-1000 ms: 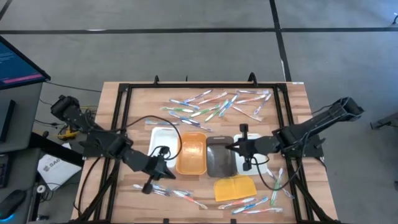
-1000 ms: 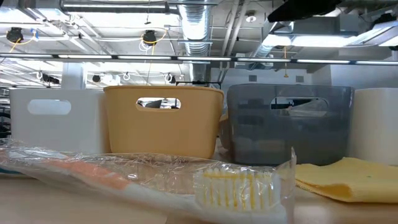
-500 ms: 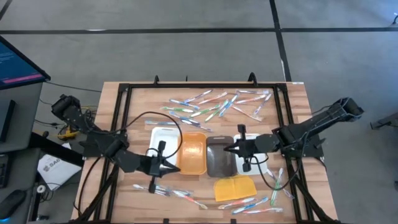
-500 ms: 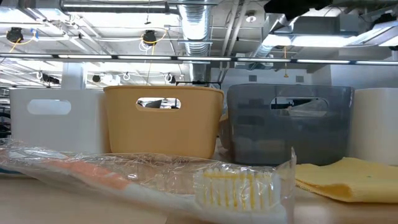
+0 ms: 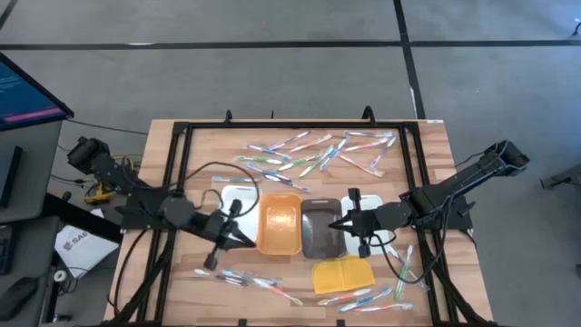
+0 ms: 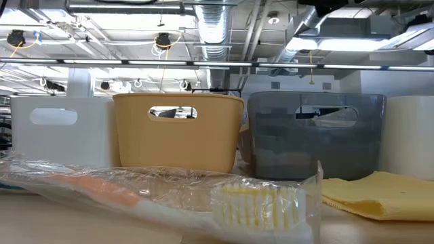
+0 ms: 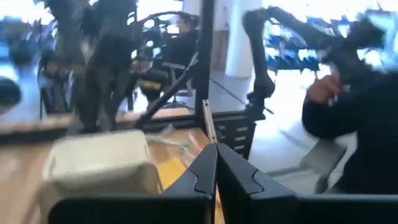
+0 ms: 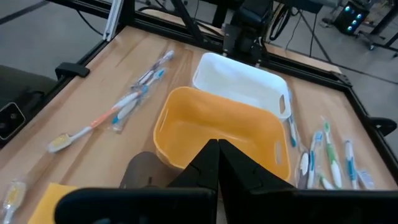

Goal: Pick & Place Toothbrushes
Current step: Put the purple toothbrush into the right white bin

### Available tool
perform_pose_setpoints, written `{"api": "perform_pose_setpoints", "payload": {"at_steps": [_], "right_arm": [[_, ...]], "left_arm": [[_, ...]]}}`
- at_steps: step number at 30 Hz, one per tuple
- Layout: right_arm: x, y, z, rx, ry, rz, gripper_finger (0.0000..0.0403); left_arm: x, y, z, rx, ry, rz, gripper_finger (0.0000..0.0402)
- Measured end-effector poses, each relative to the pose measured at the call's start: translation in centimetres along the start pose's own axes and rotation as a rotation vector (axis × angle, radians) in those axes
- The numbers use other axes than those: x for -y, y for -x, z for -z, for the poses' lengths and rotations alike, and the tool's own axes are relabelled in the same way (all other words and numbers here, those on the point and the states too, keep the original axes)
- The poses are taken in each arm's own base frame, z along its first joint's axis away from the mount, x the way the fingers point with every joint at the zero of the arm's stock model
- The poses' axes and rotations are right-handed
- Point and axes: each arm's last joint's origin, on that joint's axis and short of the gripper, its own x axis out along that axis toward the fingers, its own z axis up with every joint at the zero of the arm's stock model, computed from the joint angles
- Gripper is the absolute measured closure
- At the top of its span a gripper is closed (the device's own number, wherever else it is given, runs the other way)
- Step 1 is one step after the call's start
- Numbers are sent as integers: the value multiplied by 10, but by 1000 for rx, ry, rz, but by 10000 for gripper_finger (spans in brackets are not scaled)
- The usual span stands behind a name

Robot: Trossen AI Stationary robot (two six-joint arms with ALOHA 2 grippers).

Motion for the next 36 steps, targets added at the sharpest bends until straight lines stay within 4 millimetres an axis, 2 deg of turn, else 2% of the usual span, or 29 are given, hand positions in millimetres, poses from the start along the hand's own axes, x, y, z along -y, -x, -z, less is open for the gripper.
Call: {"api": "perform_pose_setpoints", "payload": {"at_steps": [6,12,16,19,23,28,31,36], "right_arm": [[4,-1,2,-20,16,14,403],[7,-2,3,-29,-12,25,403],[7,-2,3,-30,-30,26,403],[6,-2,4,-36,-40,25,403],[6,-2,5,-44,-53,25,403],[6,-2,5,-52,-52,25,403],[6,-2,6,-58,-51,25,403],[6,-2,7,-65,-55,25,403]], "left_arm": [[17,30,15,-140,265,-77,400],[47,41,6,-273,330,-170,400],[62,33,-2,-400,298,-241,400],[70,22,0,-540,262,-253,400],[74,8,16,-769,263,-226,400],[78,-2,42,-1047,415,-171,400],[81,-7,51,-1130,495,-166,400],[82,-8,55,-1152,501,-168,400]]}}
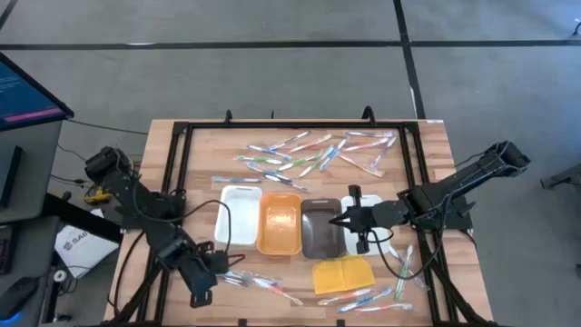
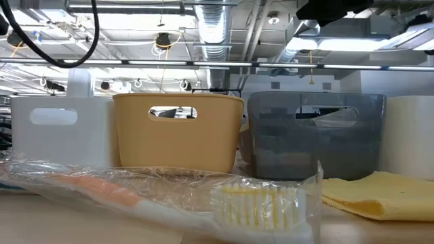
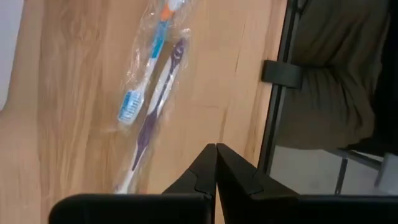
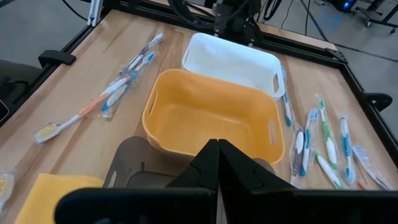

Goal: Pick & Place Toothbrushes
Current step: Put the purple toothbrush into the right white bin

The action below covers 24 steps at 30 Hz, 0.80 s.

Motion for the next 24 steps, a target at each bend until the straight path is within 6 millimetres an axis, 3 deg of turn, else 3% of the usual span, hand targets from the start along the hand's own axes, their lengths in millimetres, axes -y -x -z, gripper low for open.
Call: {"api": "perform_pose_setpoints", "payload": {"at_steps": [8,17,24], "right_arm": [[0,0,3,-24,-17,0,403],[1,0,3,-26,-22,54,403],[2,0,3,-28,-41,63,403]], "left_arm": [[0,-12,-1,102,3,-132,400],[40,-31,3,18,-107,-401,400],[36,-33,11,7,-147,-405,393]]}}
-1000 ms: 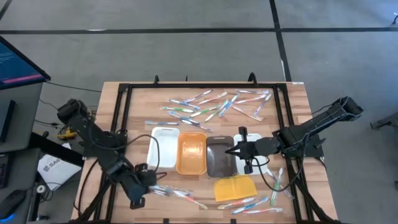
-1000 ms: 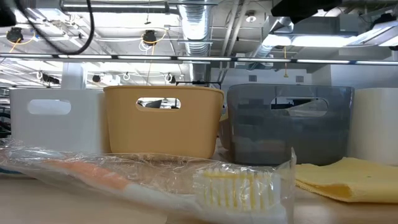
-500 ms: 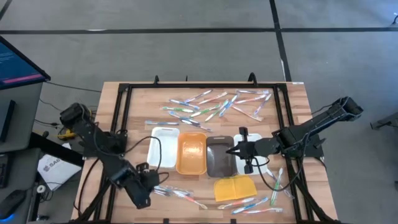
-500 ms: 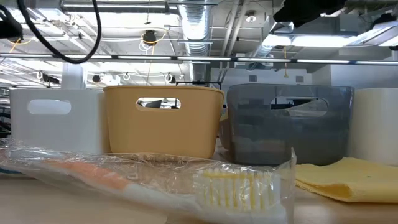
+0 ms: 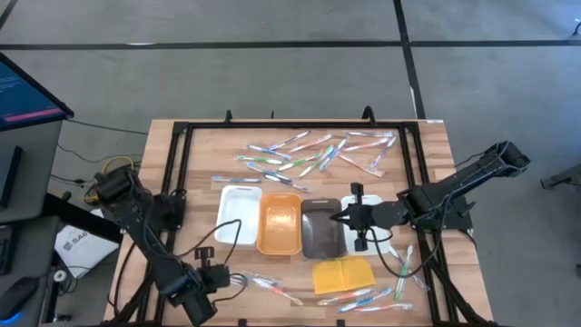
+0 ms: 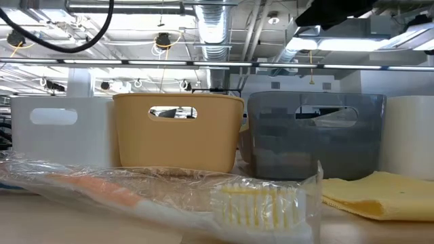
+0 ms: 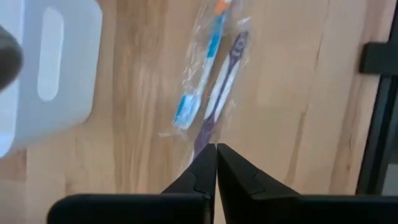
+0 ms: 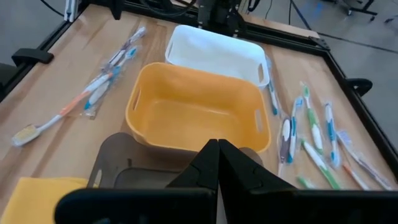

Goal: Pick & Place Toothbrushes
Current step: Put the purple toothbrush into the right white bin

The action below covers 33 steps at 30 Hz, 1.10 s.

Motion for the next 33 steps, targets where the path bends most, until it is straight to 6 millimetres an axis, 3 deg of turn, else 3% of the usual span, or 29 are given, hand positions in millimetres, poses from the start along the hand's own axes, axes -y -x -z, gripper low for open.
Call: {"api": "perform_pose_setpoints", "payload": {"at_steps": [6,18,33], "right_arm": [[0,0,2,-23,-25,0,403],[0,0,4,-37,-31,0,403],[0,0,4,-37,-50,-3,403]], "left_arm": [[2,-6,2,-12,4,77,373],[-9,-31,11,-60,-28,65,275],[-14,-49,17,-66,-40,94,266]]}}
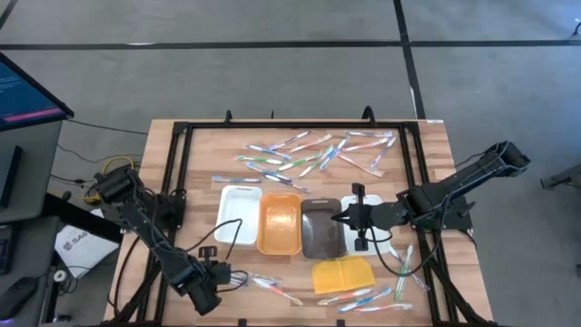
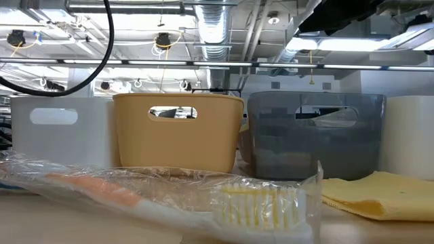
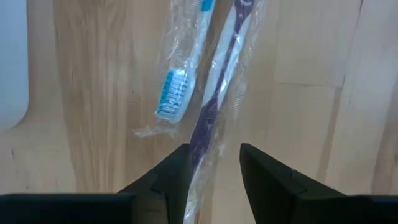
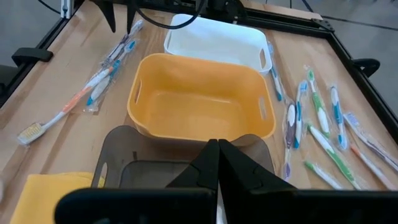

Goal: Pick & Place Toothbrushes
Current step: Put the purple toothbrush into the right white bin

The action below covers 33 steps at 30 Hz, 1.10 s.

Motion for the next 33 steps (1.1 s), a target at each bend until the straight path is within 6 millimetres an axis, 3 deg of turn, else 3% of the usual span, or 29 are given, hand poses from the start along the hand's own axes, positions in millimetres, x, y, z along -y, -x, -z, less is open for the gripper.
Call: {"api": "perform_pose_setpoints", "payload": {"at_steps": [33], "right_arm": [[0,0,2,-24,-7,1,403]], "left_arm": [[-5,-3,-7,-29,-41,9,266]]}}
